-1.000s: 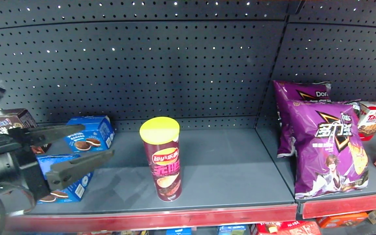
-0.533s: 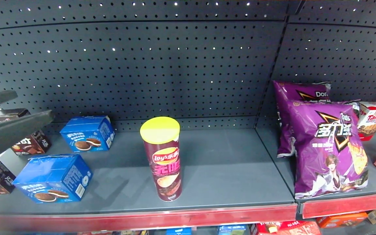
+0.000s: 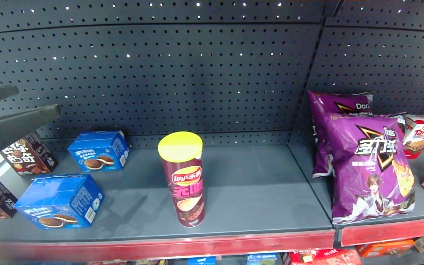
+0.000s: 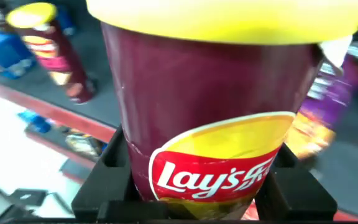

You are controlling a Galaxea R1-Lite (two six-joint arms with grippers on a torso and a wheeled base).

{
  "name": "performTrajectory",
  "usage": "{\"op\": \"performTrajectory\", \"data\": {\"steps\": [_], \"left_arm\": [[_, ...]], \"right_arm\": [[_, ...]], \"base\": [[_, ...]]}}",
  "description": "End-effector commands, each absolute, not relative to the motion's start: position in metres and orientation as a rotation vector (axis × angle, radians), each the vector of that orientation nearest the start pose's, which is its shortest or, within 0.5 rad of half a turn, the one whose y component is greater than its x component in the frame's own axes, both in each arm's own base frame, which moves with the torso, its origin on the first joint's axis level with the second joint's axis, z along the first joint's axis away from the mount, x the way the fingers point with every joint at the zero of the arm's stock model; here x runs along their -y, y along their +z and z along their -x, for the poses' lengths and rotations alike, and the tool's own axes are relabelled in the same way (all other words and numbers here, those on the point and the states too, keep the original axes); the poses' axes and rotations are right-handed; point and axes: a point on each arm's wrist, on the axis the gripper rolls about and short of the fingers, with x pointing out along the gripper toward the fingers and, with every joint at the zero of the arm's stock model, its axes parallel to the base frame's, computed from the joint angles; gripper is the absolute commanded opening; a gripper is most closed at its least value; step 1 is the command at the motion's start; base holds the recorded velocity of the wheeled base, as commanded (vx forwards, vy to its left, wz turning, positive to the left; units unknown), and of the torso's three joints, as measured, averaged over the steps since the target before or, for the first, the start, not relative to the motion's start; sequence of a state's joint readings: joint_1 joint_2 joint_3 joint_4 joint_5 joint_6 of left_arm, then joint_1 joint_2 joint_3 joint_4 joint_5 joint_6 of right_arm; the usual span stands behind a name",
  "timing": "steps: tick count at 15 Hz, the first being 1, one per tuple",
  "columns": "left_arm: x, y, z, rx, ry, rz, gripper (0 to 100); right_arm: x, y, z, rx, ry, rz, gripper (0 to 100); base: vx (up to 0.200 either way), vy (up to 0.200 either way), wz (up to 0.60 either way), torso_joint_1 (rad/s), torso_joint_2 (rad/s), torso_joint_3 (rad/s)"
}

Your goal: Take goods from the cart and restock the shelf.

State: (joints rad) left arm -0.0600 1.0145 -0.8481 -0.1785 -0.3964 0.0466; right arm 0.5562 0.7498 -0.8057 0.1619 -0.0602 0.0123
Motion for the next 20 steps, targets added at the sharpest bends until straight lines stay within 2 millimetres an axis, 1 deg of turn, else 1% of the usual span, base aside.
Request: {"op": "performTrajectory", "data": {"steps": [1, 2, 3, 4, 5, 6, 7, 8, 9, 10, 11, 12, 14, 15, 16, 17, 18, 20], "left_arm": [[0.016, 0.302, -0.127, 0.023, -0.455, -0.047, 100], [0.016, 0.303, -0.127, 0.026, -0.455, -0.048, 100], [0.016, 0.303, -0.127, 0.026, -0.455, -0.048, 100], [0.016, 0.306, -0.121, 0.053, -0.453, -0.054, 100], [0.015, 0.306, -0.117, 0.061, -0.451, -0.055, 100], [0.015, 0.306, -0.109, 0.075, -0.449, -0.058, 100], [0.014, 0.308, -0.100, 0.093, -0.441, -0.059, 100], [0.014, 0.309, -0.097, 0.099, -0.438, -0.060, 100], [0.014, 0.309, -0.093, 0.105, -0.435, -0.053, 100], [0.014, 0.309, -0.091, 0.104, -0.436, -0.036, 100], [0.014, 0.309, -0.090, 0.103, -0.438, -0.033, 100], [0.014, 0.308, -0.090, 0.102, -0.438, -0.030, 100], [0.014, 0.305, -0.088, 0.097, -0.441, -0.027, 100], [0.014, 0.302, -0.088, 0.091, -0.441, -0.026, 100], [0.014, 0.294, -0.086, 0.076, -0.443, -0.026, 100], [0.013, 0.291, -0.084, 0.072, -0.443, -0.025, 100], [0.013, 0.285, -0.081, 0.060, -0.444, -0.023, 100], [0.013, 0.286, -0.081, 0.067, -0.444, -0.024, 100]], "right_arm": [[-0.046, 0.272, -0.068, -0.169, 0.549, 0.040, 0], [-0.053, 0.269, -0.075, -0.167, 0.579, 0.043, 0], [-0.053, 0.269, -0.075, -0.167, 0.579, 0.043, 0], [-0.067, 0.263, -0.087, -0.222, 0.629, 0.065, 0], [-0.074, 0.261, -0.095, -0.244, 0.633, 0.072, 0], [-0.083, 0.258, -0.106, -0.263, 0.632, 0.077, 0], [-0.097, 0.256, -0.126, -0.255, 0.625, 0.073, 0], [-0.103, 0.256, -0.134, -0.238, 0.622, 0.069, 0], [-0.116, 0.255, -0.160, -0.196, 0.602, 0.050, 0], [-0.122, 0.253, -0.174, -0.184, 0.603, 0.043, 0], [-0.124, 0.252, -0.177, -0.185, 0.609, 0.042, 0], [-0.132, 0.246, -0.190, -0.194, 0.644, 0.041, 0], [-0.139, 0.247, -0.211, -0.197, 0.635, 0.038, 0], [-0.140, 0.247, -0.221, -0.199, 0.622, 0.036, 0], [-0.140, 0.245, -0.242, -0.205, 0.629, 0.030, 0], [-0.143, 0.243, -0.250, -0.203, 0.630, 0.030, 0], [-0.153, 0.239, -0.267, -0.163, 0.635, 0.024, 0], [-0.173, 0.234, -0.287, -0.078, 0.656, 0.012, 0]], "base": [[0.000, 0.000, 0.00, 0.000, 0.00, 0.000], [0.000, 0.000, 0.00, 0.000, 0.00, 0.000], [0.000, 0.000, 0.00, 0.000, 0.00, 0.000], [0.000, 0.000, 0.00, 0.000, 0.00, 0.000], [0.000, 0.000, 0.00, 0.000, 0.00, 0.000], [0.000, 0.000, 0.00, 0.000, 0.00, 0.000], [0.000, 0.000, 0.00, 0.000, 0.00, 0.000], [0.000, 0.000, 0.00, 0.000, 0.00, 0.000], [0.000, 0.000, 0.00, 0.000, 0.00, 0.000], [0.000, 0.000, 0.00, 0.000, 0.00, 0.000], [0.000, 0.000, 0.00, 0.000, 0.00, 0.000], [0.000, 0.000, 0.00, 0.000, 0.00, 0.000], [0.000, 0.000, 0.00, 0.000, 0.00, 0.000], [0.000, 0.000, 0.00, 0.000, 0.00, 0.000], [0.000, 0.000, 0.00, 0.000, 0.00, 0.000], [0.000, 0.000, 0.00, 0.000, 0.00, 0.000], [0.000, 0.000, 0.00, 0.000, 0.00, 0.000], [0.000, 0.000, 0.00, 0.000, 0.00, 0.000]]}}
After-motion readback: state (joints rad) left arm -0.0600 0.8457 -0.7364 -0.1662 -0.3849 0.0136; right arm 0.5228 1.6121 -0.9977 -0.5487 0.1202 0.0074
